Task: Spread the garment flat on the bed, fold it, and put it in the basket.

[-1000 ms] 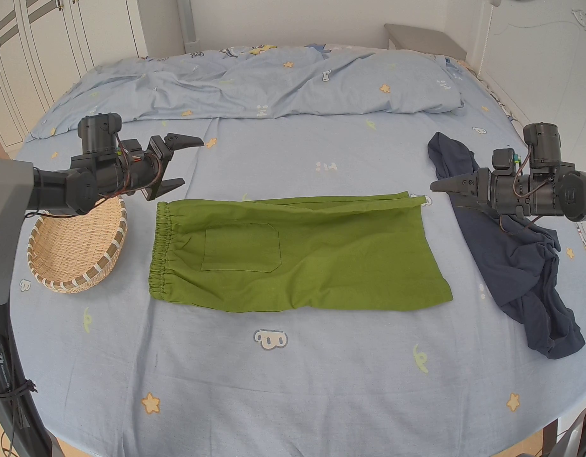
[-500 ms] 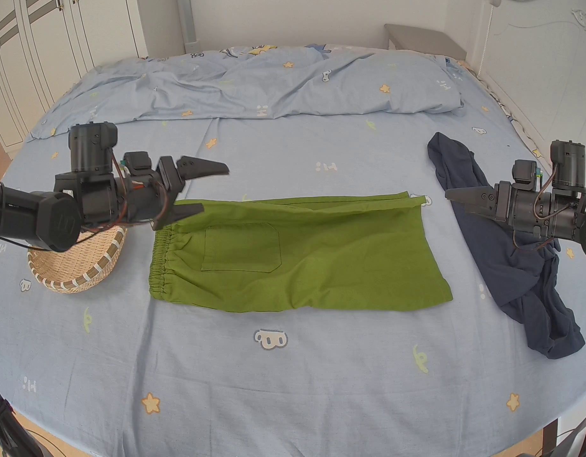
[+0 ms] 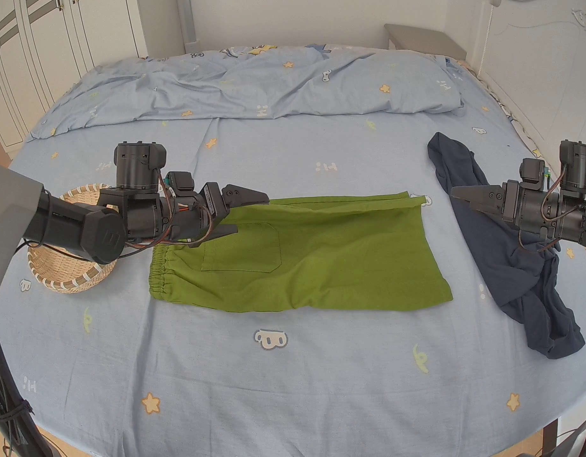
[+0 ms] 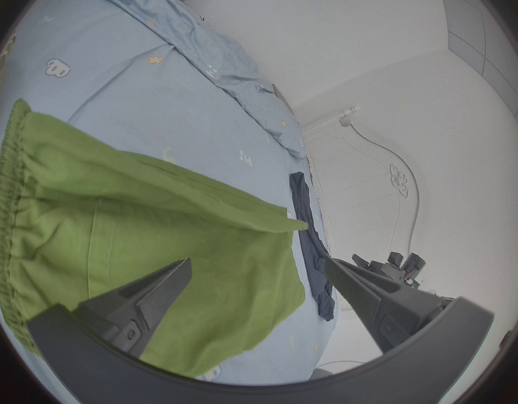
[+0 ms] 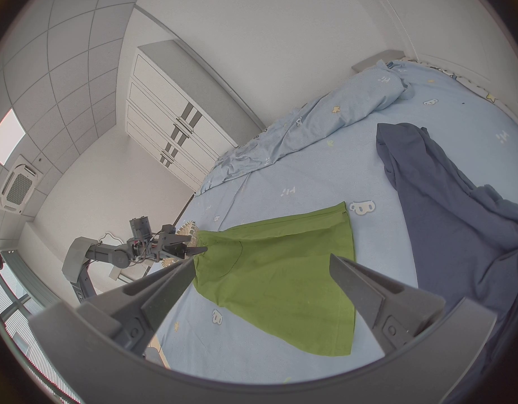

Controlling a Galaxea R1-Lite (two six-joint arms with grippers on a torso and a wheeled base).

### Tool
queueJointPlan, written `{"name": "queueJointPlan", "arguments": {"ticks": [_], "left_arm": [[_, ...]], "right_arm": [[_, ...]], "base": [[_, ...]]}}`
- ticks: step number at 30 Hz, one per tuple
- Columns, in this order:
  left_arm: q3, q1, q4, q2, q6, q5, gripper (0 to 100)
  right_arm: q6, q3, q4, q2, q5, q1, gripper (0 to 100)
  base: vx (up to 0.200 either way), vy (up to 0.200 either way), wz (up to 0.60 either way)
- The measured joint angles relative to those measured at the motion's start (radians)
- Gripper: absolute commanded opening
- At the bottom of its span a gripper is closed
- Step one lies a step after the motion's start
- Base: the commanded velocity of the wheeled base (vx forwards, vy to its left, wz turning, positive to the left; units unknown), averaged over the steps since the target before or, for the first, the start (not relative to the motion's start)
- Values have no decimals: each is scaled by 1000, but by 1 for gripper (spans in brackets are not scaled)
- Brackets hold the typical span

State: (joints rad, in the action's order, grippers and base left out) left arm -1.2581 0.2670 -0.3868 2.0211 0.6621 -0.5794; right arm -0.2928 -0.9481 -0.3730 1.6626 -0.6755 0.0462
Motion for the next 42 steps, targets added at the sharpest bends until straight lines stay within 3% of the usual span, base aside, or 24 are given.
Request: {"name": "queueJointPlan", "arguments": {"ticks": [6,17,31,36,42], "left_arm": [[-131,-24,-5,90,39,62,100],[-372,-40,-57,232,235,170,100],[-413,-41,-70,318,238,184,100],[-430,-42,-67,333,238,234,100],[-354,-50,-67,269,240,252,100]], "right_arm": [[1,1,0,-5,1,3,100],[6,11,0,-12,3,11,100],[5,25,-16,-15,4,13,100],[7,29,-16,-16,3,14,100],[7,31,-16,-15,2,16,100]], "base": [[0,0,0],[0,0,0],[0,0,0],[0,0,0],[0,0,0]]}}
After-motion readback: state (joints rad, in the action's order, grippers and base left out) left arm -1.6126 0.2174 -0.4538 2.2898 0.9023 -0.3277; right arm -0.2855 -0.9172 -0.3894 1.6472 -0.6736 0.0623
